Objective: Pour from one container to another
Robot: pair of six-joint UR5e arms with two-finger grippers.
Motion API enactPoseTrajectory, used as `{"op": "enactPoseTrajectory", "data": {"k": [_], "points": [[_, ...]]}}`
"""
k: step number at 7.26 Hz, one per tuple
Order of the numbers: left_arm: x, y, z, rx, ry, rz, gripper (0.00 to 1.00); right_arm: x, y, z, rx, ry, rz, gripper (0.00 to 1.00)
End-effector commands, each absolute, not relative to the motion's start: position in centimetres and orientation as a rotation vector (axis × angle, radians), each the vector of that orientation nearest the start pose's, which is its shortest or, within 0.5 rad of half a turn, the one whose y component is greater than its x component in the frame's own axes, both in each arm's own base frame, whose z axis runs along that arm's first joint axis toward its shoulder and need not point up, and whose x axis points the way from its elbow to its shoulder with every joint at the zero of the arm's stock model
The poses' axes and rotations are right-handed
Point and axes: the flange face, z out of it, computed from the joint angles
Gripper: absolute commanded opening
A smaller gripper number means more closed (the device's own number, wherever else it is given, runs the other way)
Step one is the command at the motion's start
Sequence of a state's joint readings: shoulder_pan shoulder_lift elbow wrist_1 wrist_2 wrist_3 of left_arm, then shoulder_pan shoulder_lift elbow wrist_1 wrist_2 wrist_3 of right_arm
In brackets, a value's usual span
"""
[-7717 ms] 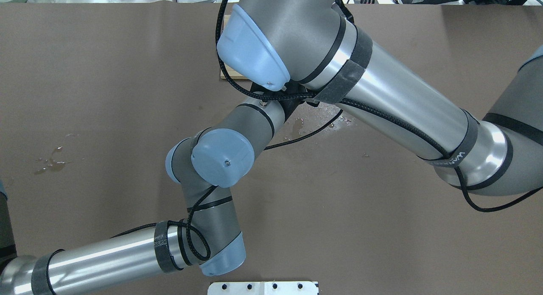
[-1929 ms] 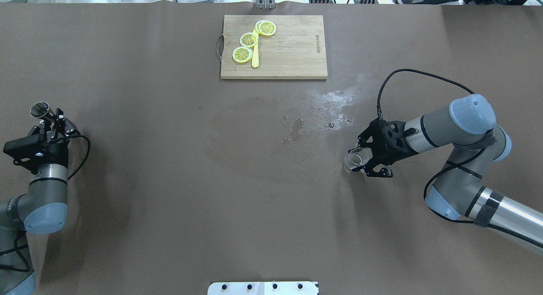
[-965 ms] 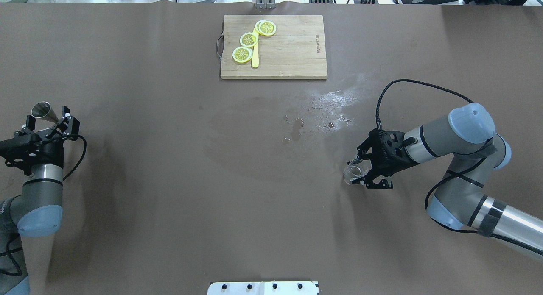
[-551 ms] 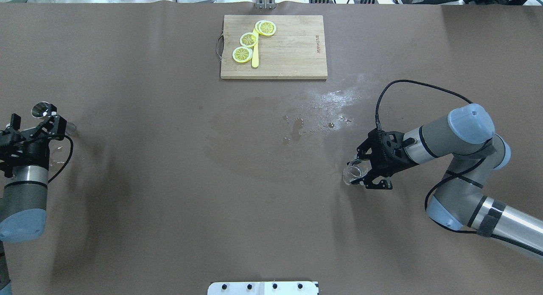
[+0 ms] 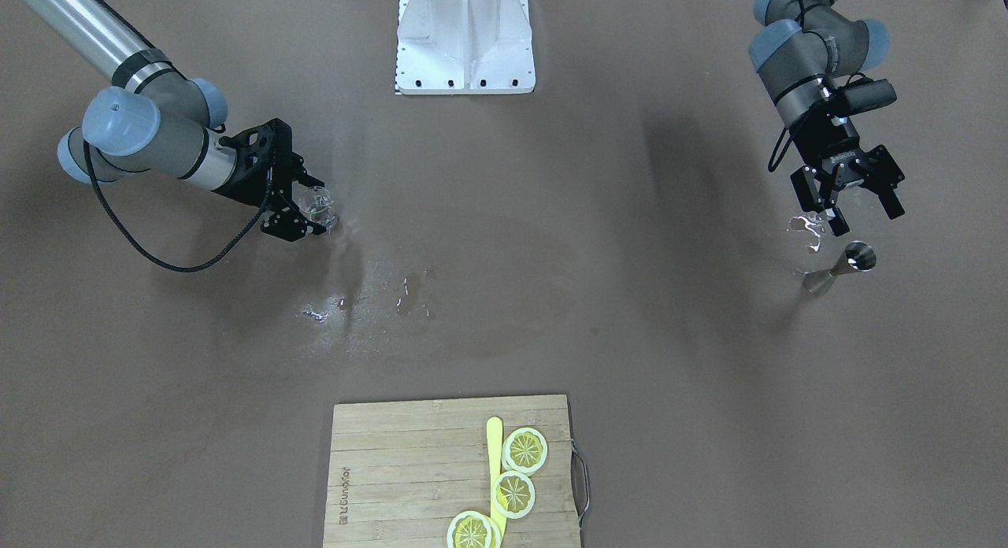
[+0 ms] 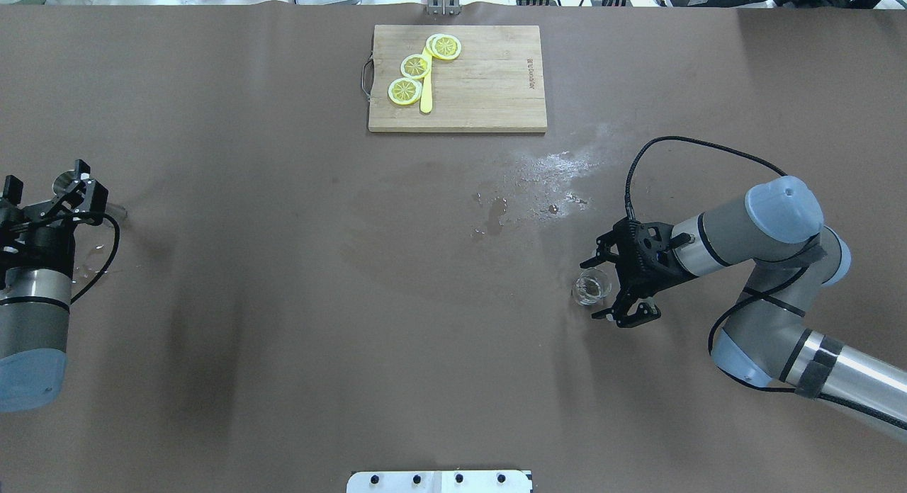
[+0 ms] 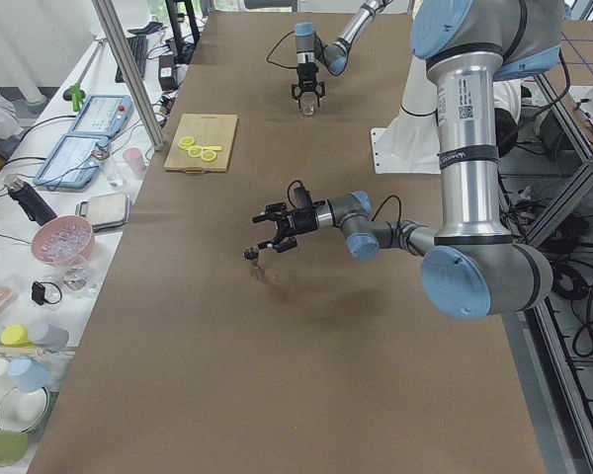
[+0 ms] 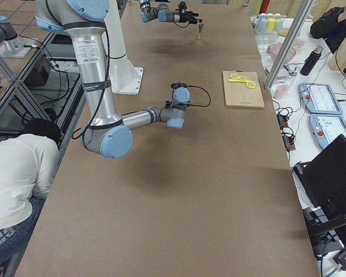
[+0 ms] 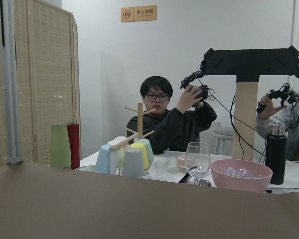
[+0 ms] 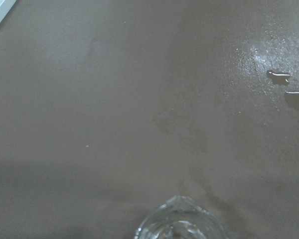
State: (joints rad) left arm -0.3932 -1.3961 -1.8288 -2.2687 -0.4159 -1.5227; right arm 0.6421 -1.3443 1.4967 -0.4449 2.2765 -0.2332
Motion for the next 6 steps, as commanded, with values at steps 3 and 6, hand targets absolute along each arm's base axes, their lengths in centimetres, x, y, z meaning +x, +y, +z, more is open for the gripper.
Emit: {"op": "enactPoseTrajectory", "data": {"k": [3,6], "points": [[37.1,-38.2,35.5,1.038,0.776,-0.647,0.98,-43.0,-40.4,43.0,1.052,-1.103,-1.408,0.98],[34.4,-45.2,33.3,0.779,0.908,-0.512,0.98,-42.2,-40.4,39.1,1.076,-1.152,-1.342,0.98]]}}
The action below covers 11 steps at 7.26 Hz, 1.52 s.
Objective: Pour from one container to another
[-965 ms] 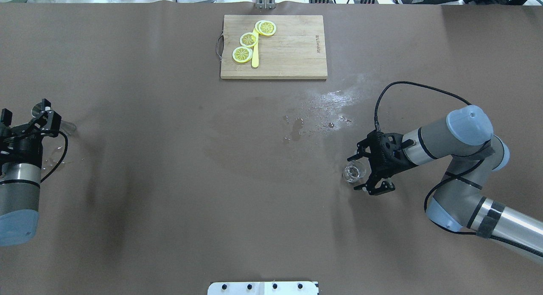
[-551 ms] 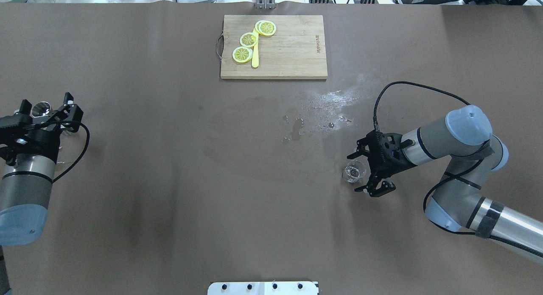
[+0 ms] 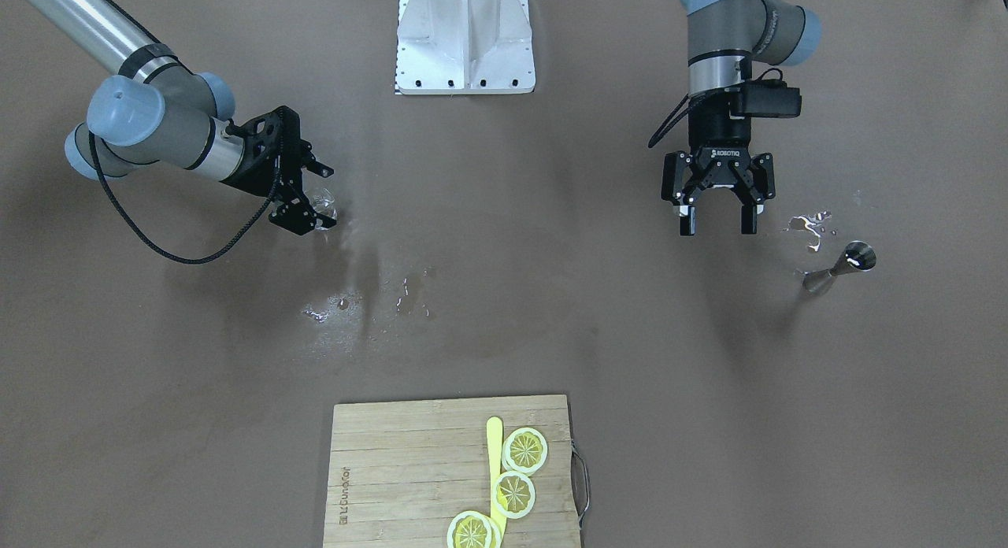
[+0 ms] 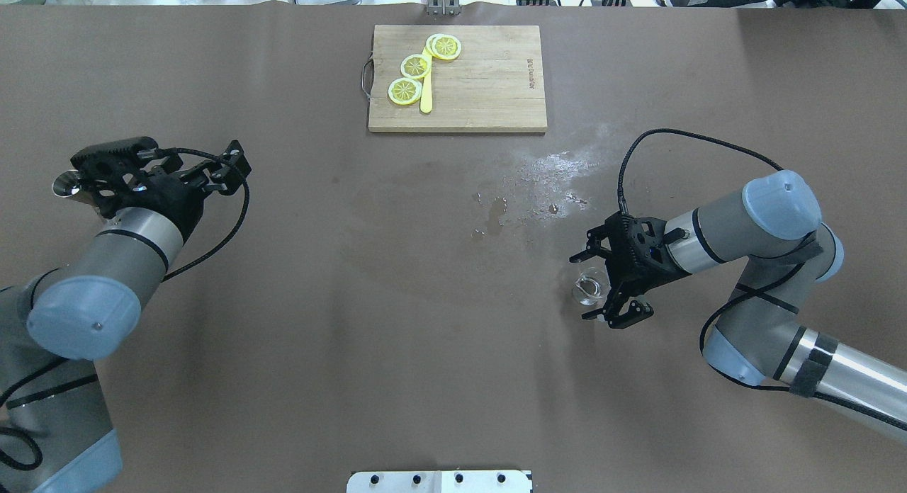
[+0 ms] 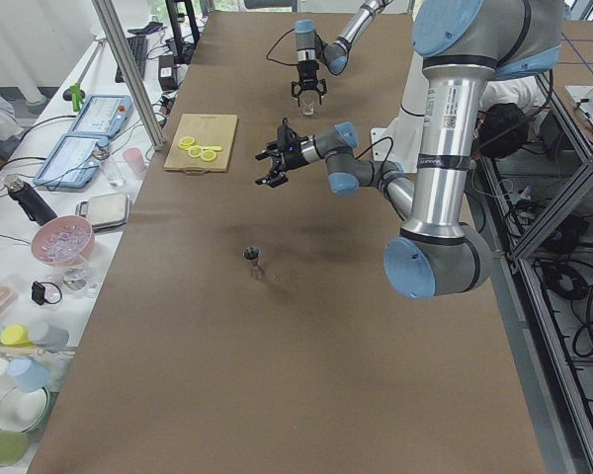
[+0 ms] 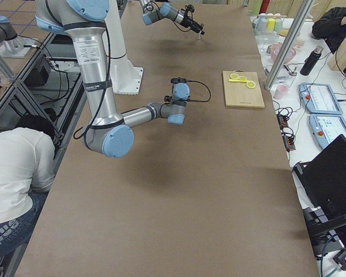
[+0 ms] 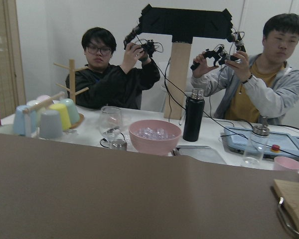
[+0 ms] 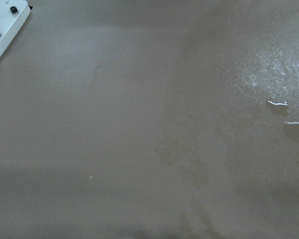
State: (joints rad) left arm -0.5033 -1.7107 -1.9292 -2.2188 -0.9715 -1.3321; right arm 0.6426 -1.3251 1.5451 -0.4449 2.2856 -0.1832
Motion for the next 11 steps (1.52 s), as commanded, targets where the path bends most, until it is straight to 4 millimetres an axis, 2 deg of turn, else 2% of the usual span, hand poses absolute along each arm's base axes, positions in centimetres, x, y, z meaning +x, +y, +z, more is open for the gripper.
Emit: {"op": "enactPoseTrajectory", "data": {"k": [1,2,3,4,5,6,7,8,9,10,11], "points": [[31.2,-48.9,34.0,0.612,0.937,-0.480,0.98,-41.4,-41.5,37.8,1.076,-1.165,-1.291,0.98],[27.5,-51.4,35.6,0.460,0.918,-0.450,0.98,-39.9,-43.5,36.0,1.094,-1.164,-1.222,0.98],[23.1,-54.1,38.2,0.374,0.862,-0.417,0.99,-37.2,-46.2,34.9,1.082,-1.160,-1.100,0.99],[17.1,-56.9,41.8,0.320,0.828,-0.345,0.98,-33.7,-49.5,34.4,1.031,-1.149,-0.929,1.00],[10.7,-59.0,46.0,0.276,0.831,-0.264,0.98,-29.7,-52.6,34.5,0.958,-1.090,-0.801,1.00],[6.5,-59.4,49.4,0.242,0.820,-0.166,0.98,-26.7,-55.2,35.4,0.867,-1.022,-0.709,1.00],[2.0,-58.4,52.7,0.241,0.755,-0.059,0.98,-23.7,-57.7,36.8,0.760,-0.949,-0.615,1.00],[-0.9,-55.7,57.3,0.230,0.707,0.072,0.98,-20.9,-58.9,37.8,0.662,-0.881,-0.532,1.00],[-2.0,-51.8,61.2,0.206,0.751,0.154,0.98,-18.1,-58.9,39.8,0.523,-0.782,-0.421,1.00],[-3.8,-47.2,65.1,0.129,0.868,0.090,0.98,-16.8,-59.7,41.3,0.436,-0.724,-0.359,1.00],[-4.4,-45.2,67.0,0.093,0.871,0.065,0.98,-15.5,-59.6,43.1,0.362,-0.700,-0.323,1.00]]}}
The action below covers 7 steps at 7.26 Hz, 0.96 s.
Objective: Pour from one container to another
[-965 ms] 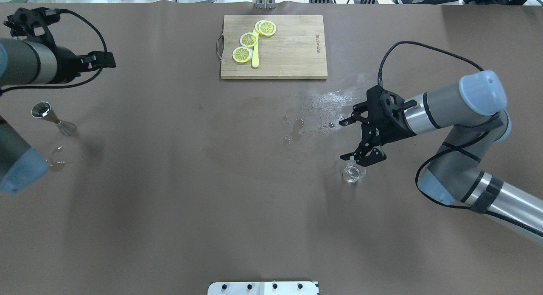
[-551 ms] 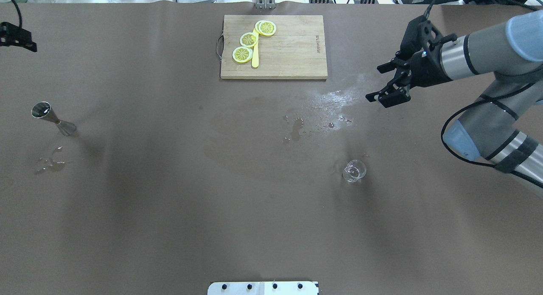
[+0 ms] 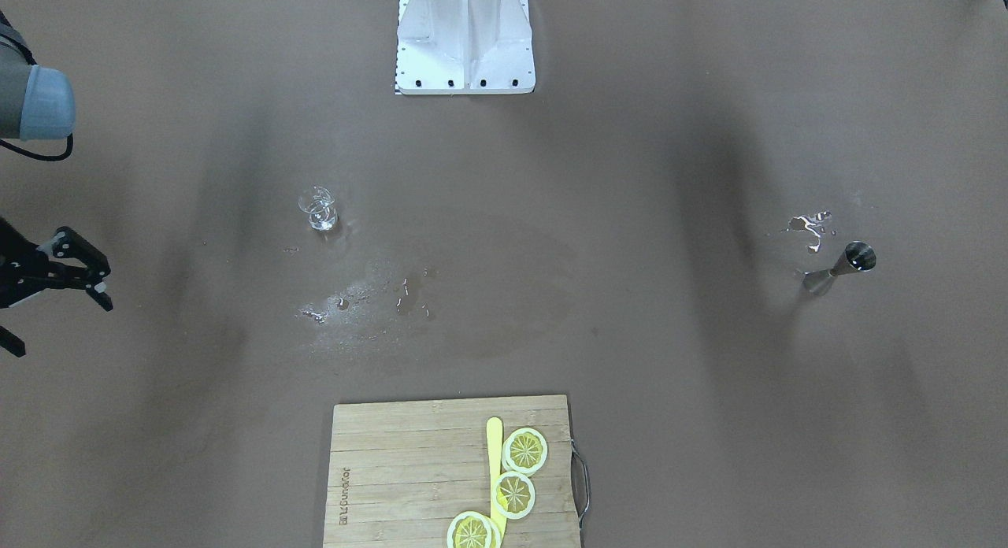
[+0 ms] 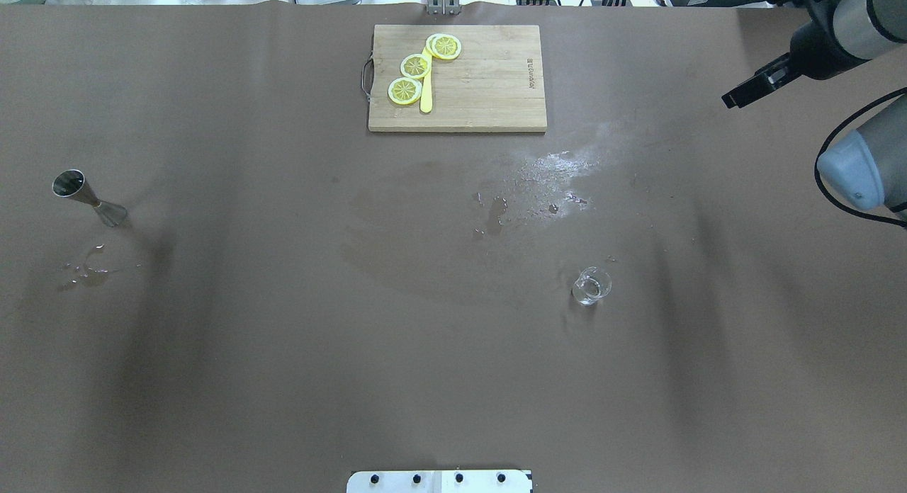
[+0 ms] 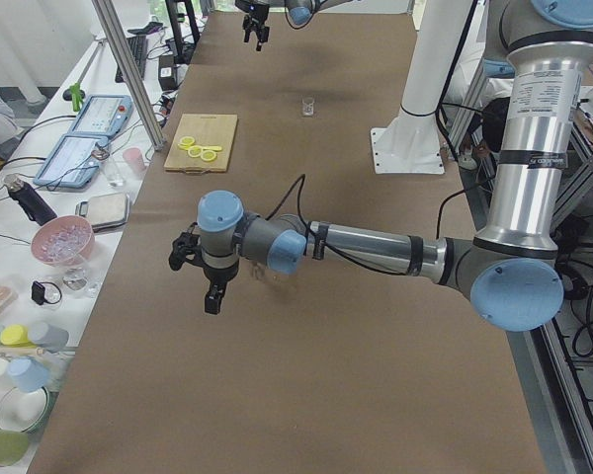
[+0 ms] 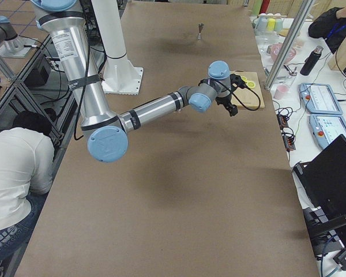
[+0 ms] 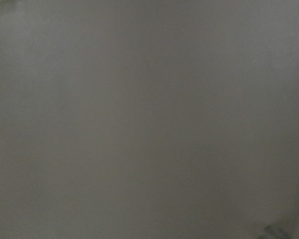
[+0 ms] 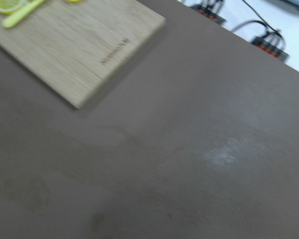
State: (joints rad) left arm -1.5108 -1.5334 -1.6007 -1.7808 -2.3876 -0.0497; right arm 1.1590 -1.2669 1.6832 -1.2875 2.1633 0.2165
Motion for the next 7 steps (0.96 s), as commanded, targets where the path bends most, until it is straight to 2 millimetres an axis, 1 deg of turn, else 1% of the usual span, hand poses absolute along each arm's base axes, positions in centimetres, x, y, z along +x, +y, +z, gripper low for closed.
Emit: {"op": "enactPoseTrajectory", "data": {"k": [1,2,3,4,5,6,7], "points": [[-6.4,-41.7,69.7,0.100,0.863,0.087,0.98,-13.3,-59.4,45.0,0.304,-0.688,-0.280,1.00],[-7.5,-40.6,70.1,0.114,0.865,0.097,0.98,-10.5,-59.4,46.2,0.235,-0.680,-0.217,1.00],[-9.0,-38.5,72.0,0.064,0.869,0.025,0.98,-8.7,-58.8,48.1,0.161,-0.663,-0.167,1.00],[-11.3,-36.6,72.2,0.070,0.874,-0.046,0.98,-7.1,-57.5,51.0,0.126,-0.654,-0.133,1.00],[-11.4,-34.7,72.8,0.052,0.873,-0.064,0.98,-5.3,-56.5,52.8,0.106,-0.660,-0.105,1.00],[-11.4,-34.6,72.9,0.041,0.877,-0.073,0.98,-4.7,-55.7,54.0,0.094,-0.679,-0.125,1.00],[-11.4,-34.2,73.7,0.021,0.877,-0.081,0.99,-3.5,-54.3,55.9,0.081,-0.680,-0.150,1.00]]}}
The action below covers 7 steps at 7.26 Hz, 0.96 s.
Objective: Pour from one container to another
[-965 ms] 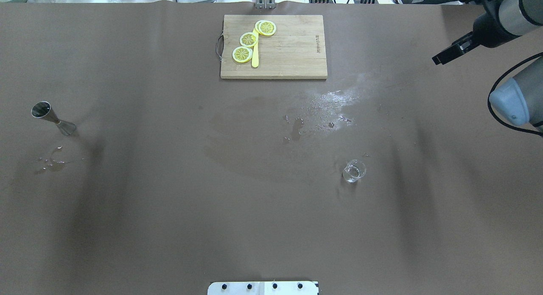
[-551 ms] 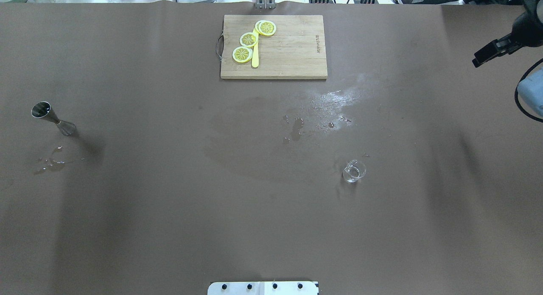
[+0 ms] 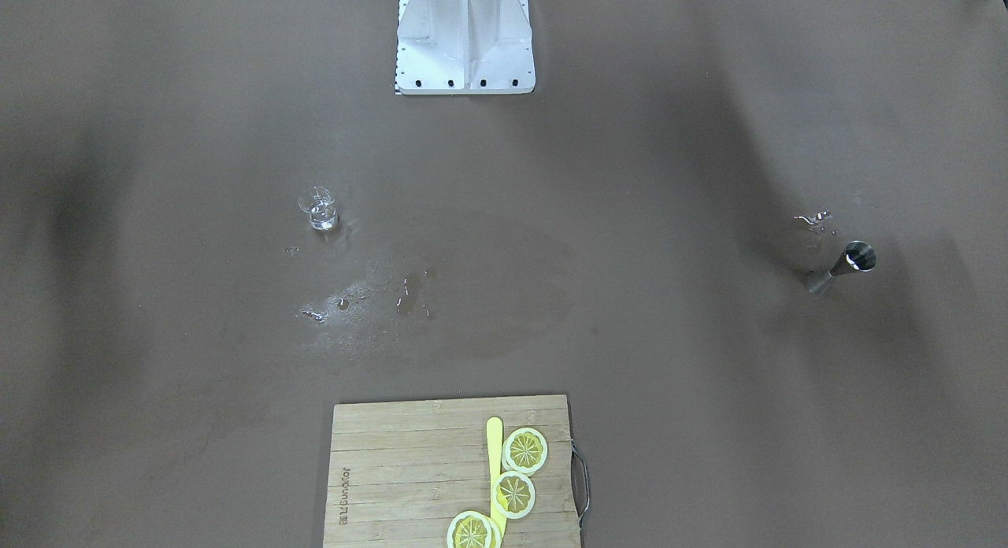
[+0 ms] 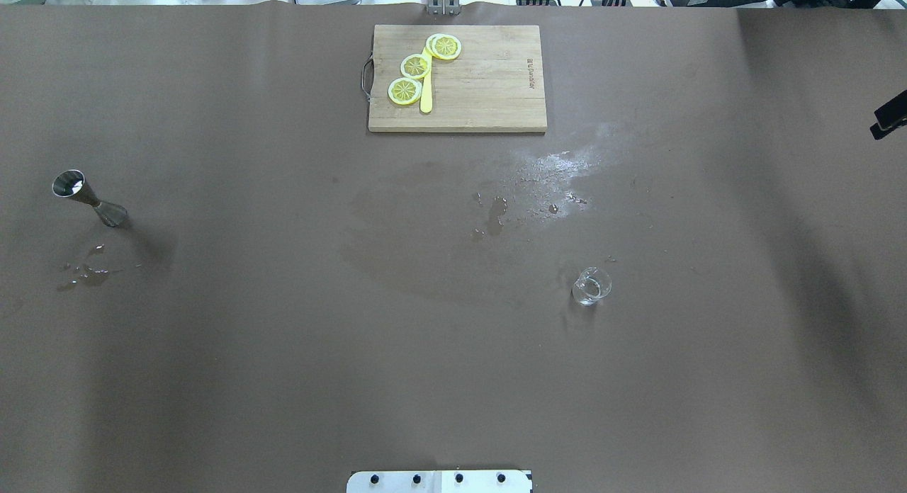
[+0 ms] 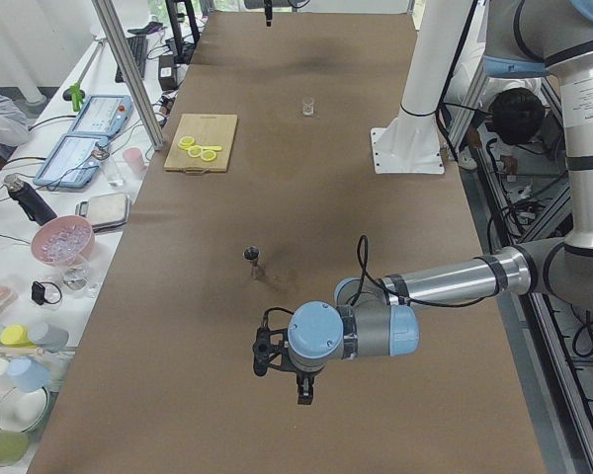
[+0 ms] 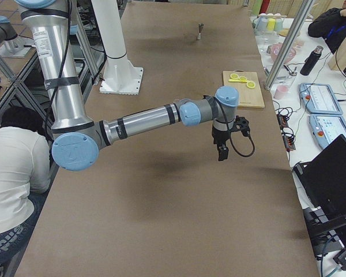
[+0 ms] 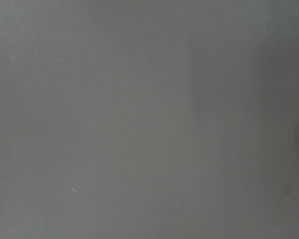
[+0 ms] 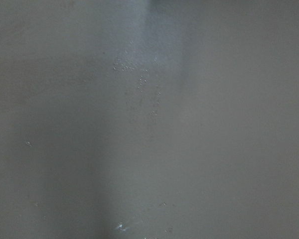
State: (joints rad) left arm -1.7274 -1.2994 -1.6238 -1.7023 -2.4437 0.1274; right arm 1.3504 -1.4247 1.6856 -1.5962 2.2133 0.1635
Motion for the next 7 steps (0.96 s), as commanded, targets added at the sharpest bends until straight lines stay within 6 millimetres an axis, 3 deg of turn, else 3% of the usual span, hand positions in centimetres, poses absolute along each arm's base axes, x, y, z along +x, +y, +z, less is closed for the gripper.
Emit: {"op": "enactPoseTrajectory", "data": {"k": [1,3,5,7], "points": [[-11.4,-34.3,73.8,0.018,0.868,-0.080,0.98,-2.8,-53.8,56.8,0.089,-0.681,-0.193,1.00],[-11.4,-34.2,74.6,-0.012,0.864,-0.092,0.98,0.2,-53.3,58.4,0.069,-0.767,-0.141,1.00],[-12.6,-34.6,73.7,-0.020,0.867,-0.126,0.98,2.6,-51.7,60.3,0.099,-0.797,-0.202,1.00],[-12.8,-33.8,73.3,-0.016,0.868,-0.135,0.98,3.2,-51.5,59.9,0.107,-0.805,-0.184,1.00]]}}
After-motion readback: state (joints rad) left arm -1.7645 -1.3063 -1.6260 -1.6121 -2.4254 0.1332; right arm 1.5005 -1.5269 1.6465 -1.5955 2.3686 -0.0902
